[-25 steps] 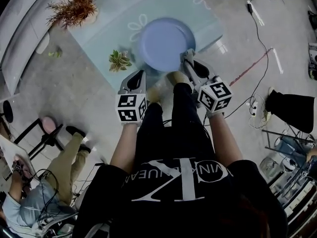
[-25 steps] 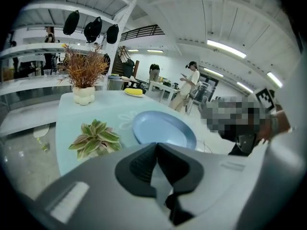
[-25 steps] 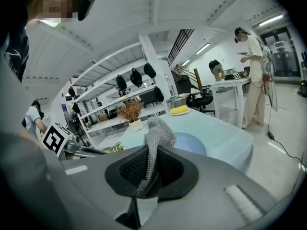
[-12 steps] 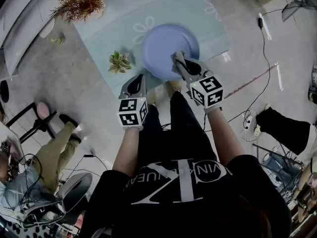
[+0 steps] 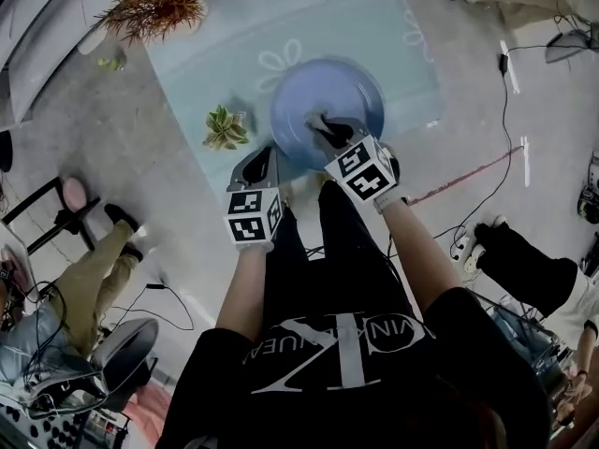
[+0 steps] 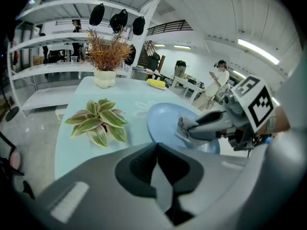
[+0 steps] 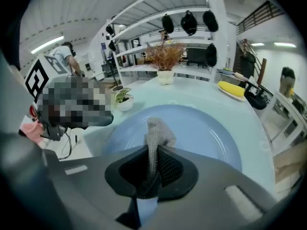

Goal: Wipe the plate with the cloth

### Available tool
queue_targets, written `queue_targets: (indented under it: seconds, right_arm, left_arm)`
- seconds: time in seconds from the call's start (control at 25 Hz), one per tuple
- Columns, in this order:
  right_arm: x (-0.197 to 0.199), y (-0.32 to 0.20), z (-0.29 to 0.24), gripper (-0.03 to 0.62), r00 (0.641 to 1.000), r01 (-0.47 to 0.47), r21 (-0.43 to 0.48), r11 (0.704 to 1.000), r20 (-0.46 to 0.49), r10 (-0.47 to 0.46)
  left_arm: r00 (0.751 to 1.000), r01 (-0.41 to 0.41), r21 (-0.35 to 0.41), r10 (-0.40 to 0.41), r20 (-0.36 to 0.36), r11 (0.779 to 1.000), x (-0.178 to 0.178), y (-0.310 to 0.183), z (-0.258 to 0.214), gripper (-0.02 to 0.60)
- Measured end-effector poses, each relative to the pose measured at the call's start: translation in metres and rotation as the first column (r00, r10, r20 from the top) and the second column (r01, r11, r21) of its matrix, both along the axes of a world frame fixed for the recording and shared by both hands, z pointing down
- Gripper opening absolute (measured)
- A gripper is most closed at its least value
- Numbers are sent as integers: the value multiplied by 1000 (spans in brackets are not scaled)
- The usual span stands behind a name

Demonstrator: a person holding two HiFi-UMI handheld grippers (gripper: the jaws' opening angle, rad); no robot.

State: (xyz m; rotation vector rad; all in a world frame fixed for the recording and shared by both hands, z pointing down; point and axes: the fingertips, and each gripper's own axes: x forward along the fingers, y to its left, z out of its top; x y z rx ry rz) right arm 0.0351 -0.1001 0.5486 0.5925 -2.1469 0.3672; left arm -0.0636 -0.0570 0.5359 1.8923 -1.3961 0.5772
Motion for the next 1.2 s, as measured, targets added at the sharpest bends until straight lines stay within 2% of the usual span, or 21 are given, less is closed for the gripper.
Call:
queue_targets:
  seconds: [0.12,0.24,0.36,0.48,0.8,1.2]
  right_arm:
    - [-20,3,13,41,988,143,-6,990,-56,-143]
    - [-43,4,23,41,961,261,-1,965,-90,-260]
    - [-62,-3,26,40,939,329,29,944,-112,-324]
    - [-73,-18,27,40,927,359,60,931,-141,-348]
    - [-64,-71,28,38,918,363,151,920,-228,-324]
    - [-2,-117,27,34,931,220,194,956,-333,-147]
  left_arm:
    - [1000,18,-23,-17,7,1000,-1,-3,8,0]
    - [999,27,-21,-27,-22,999,2,-4,8,0]
    - [1000,13,-22,-13,-17,1000,6,-5,10,0]
    - [1000,11,-18,-11,-18,1000,7,-6,12,0]
    - [1000,16,-3,-16,-3,1000,8,-7,13,0]
    - [1000,5,0,-5,-3,1000,9,-7,12,0]
